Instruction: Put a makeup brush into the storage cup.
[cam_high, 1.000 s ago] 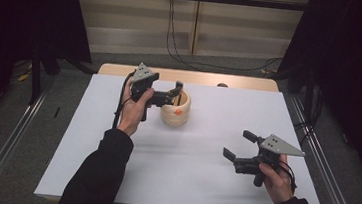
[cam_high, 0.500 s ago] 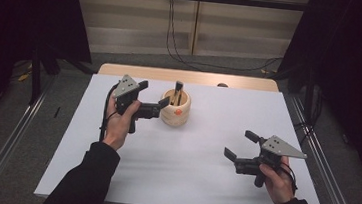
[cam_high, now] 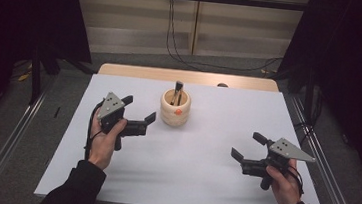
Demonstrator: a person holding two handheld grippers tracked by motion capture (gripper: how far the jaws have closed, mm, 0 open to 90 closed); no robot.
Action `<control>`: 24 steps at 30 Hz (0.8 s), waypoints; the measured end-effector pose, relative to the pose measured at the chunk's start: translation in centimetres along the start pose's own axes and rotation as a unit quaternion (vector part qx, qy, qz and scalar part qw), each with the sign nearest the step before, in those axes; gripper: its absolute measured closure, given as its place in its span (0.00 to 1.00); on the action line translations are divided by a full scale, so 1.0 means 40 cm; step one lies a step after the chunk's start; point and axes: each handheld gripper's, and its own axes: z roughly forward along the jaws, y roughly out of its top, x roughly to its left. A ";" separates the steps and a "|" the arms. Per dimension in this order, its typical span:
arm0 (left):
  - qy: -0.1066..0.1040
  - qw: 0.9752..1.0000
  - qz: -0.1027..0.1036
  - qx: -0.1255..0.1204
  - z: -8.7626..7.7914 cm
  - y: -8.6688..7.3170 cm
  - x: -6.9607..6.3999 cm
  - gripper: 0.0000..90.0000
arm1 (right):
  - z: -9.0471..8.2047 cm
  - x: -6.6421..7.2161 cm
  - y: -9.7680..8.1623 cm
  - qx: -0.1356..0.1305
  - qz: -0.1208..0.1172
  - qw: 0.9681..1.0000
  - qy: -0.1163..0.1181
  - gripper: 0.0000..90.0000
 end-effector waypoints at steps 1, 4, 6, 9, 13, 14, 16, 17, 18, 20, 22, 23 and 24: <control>0.000 1.000 0.003 0.000 -0.008 -0.005 0.000 0.01 | -0.004 -0.001 -0.001 0.001 0.000 1.000 -0.001 0.02; 0.003 1.000 0.007 -0.006 -0.033 -0.015 -0.003 0.01 | -0.011 -0.003 -0.006 0.002 0.001 1.000 -0.004 0.02; 0.005 1.000 0.009 -0.007 -0.049 -0.023 -0.006 0.02 | -0.016 -0.004 -0.007 0.001 0.002 1.000 -0.005 0.02; 0.006 1.000 0.002 -0.009 -0.074 -0.039 -0.008 0.02 | -0.024 -0.006 -0.008 0.001 0.005 1.000 -0.005 0.02; 0.008 1.000 -0.005 -0.012 -0.108 -0.060 -0.011 0.02 | -0.033 -0.008 -0.012 0.003 0.003 1.000 -0.011 0.02; 0.015 1.000 -0.005 -0.008 -0.118 -0.066 -0.011 0.01 | -0.036 -0.007 -0.013 0.004 0.006 1.000 -0.011 0.02; 0.026 1.000 -0.007 -0.013 -0.133 -0.073 -0.012 0.01 | -0.041 -0.007 -0.016 0.007 0.004 1.000 -0.010 0.02; 0.025 1.000 -0.012 -0.013 -0.139 -0.077 -0.014 0.01 | -0.043 -0.007 -0.017 0.007 0.004 1.000 -0.015 0.02; 0.024 1.000 -0.013 -0.011 -0.146 -0.082 -0.015 0.01 | -0.045 -0.007 -0.019 0.006 0.002 1.000 -0.018 0.02; 0.021 1.000 -0.015 -0.010 -0.161 -0.091 -0.021 0.01 | -0.052 -0.007 -0.021 0.004 0.000 1.000 -0.023 0.02; 0.023 1.000 -0.014 -0.008 -0.176 -0.102 -0.027 0.01 | -0.059 -0.006 -0.022 0.001 0.000 1.000 -0.028 0.02; 0.022 1.000 -0.018 -0.010 -0.182 -0.108 -0.029 0.01 | -0.062 -0.006 -0.024 0.001 0.001 1.000 -0.028 0.02; 0.022 1.000 -0.020 -0.008 -0.189 -0.114 -0.031 0.01 | -0.066 -0.006 -0.026 0.003 0.002 1.000 -0.027 0.02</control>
